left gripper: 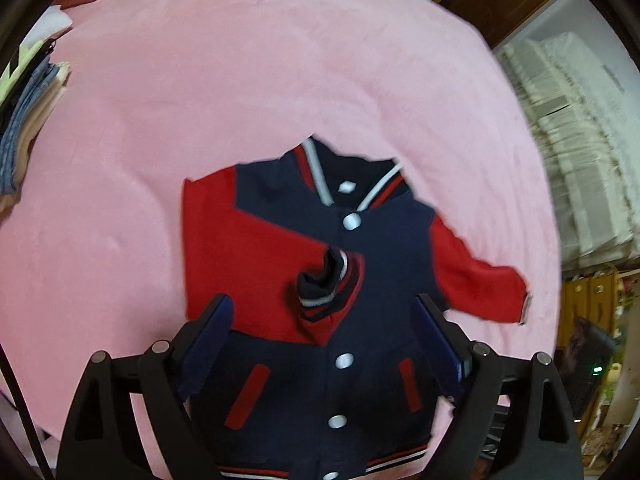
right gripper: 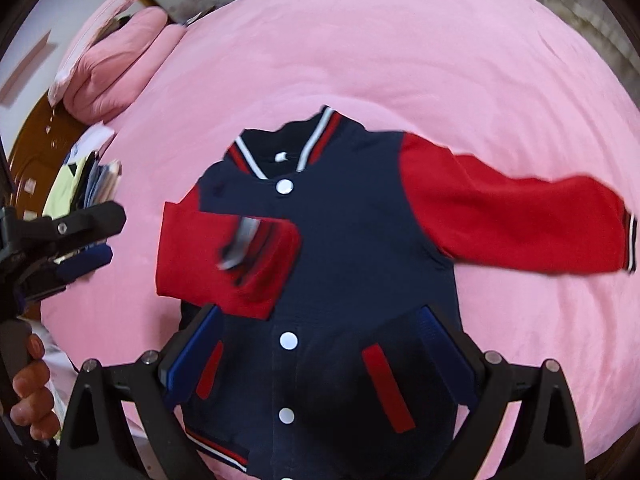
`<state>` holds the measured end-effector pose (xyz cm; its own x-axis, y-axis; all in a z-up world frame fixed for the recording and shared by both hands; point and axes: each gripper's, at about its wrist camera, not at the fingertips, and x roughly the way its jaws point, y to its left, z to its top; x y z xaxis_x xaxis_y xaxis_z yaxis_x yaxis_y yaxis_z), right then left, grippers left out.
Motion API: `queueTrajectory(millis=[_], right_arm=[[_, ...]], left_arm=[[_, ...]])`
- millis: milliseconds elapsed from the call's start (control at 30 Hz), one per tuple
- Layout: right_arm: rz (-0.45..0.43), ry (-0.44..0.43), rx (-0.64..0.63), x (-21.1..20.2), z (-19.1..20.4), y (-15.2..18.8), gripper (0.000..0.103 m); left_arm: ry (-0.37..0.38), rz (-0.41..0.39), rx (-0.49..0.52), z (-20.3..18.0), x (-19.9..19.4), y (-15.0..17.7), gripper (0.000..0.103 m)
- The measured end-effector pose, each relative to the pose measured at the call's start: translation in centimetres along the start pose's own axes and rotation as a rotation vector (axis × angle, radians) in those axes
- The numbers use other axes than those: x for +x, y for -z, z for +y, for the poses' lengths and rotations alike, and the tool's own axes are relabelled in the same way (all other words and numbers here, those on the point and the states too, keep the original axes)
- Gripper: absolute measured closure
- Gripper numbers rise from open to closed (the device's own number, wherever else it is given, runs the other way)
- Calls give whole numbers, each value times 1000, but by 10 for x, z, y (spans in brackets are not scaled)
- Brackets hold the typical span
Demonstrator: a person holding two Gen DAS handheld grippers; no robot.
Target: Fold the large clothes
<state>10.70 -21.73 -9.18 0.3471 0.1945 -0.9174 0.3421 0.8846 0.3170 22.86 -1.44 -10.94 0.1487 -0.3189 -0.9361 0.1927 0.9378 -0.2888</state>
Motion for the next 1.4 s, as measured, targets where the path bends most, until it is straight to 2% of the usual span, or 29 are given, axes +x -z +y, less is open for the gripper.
queueTrajectory(millis=[133,267,333,400,567,633,733,900,967,1000,1100,1133,1233,1300,1333,1367,1400], right_arm=[[6,-75,17,10,6,5,5],[18,-152,-5,28,39,4,5],[12,-140,-38,37,58,3,5],[13,-57,-103,56,82,2,5],[1,264,-320,112,129,6,5],[-4,330,-351,121,134,5,5],[-56,390,-327,116,122,-3,5],[-78,451,-185,84,69,-16,5],[-69,391,-100,70,44,-16,5],[-54,309,-46,64,30,-16,5],[25,-27,156,60,-9,-11,6],[44,-82,207,61,-17,-9,9],[88,-106,260,69,-25,-8,20],[128,-86,257,80,-22,-6,35],[144,-88,263,85,-19,-7,50],[156,-105,274,90,-20,-9,60],[160,-120,280,90,-20,-10,61]], left_arm=[[-95,62,-8,34,21,1,15],[-177,81,-53,73,30,7,15],[-193,82,-104,95,33,8,15],[-197,84,-151,114,41,9,14],[-214,114,-213,148,62,8,14],[-220,144,-208,153,75,6,14],[-235,176,-178,155,92,3,15],[-287,182,-116,156,99,-4,15],[-285,187,-123,159,98,-5,15],[-283,187,-129,161,96,-5,14],[-259,185,-148,163,92,-4,15],[-258,189,-150,165,94,-6,15],[-267,200,-152,164,92,-7,15],[-267,207,-153,164,93,-8,15],[-265,212,-152,164,93,-9,15],[-266,218,-148,164,93,-9,15],[-268,224,-143,164,93,-10,14]])
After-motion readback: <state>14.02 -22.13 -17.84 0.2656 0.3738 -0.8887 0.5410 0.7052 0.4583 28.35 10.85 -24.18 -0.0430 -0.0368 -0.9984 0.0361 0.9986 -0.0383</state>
